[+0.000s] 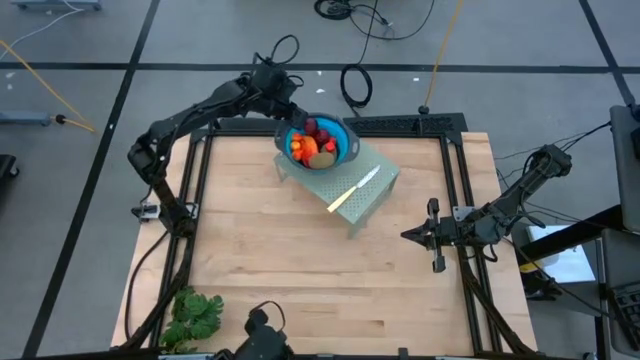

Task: Pick & Place Fruit
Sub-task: Adjust the blue strainer bowl on the shelf

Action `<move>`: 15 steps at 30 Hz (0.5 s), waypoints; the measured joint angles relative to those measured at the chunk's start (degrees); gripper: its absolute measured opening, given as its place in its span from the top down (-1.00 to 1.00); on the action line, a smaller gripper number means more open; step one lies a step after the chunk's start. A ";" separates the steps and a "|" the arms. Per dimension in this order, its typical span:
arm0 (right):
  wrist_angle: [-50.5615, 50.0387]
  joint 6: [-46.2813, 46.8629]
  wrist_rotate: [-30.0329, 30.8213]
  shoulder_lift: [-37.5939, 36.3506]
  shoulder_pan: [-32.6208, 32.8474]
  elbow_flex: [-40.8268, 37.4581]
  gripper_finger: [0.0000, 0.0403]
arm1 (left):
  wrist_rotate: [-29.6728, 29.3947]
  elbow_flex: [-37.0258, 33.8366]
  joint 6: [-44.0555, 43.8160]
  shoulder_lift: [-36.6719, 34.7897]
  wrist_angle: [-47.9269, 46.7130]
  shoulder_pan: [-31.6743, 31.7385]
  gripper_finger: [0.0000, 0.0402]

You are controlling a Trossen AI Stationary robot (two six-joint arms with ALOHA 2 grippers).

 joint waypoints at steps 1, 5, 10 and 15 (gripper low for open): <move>0.00 0.00 0.00 0.00 0.00 0.00 1.00 | 0.02 0.00 -0.03 0.00 0.00 -0.25 1.00; 0.00 0.00 -0.02 0.00 0.01 0.00 1.00 | 0.04 0.00 -0.71 0.00 0.01 -1.30 1.00; 0.00 -0.01 -0.04 -0.01 0.01 0.00 1.00 | -0.09 0.00 -1.51 0.00 0.06 -2.42 1.00; 0.00 0.00 -0.07 -0.01 0.02 0.00 1.00 | -0.33 0.00 -1.53 0.00 0.07 -3.10 1.00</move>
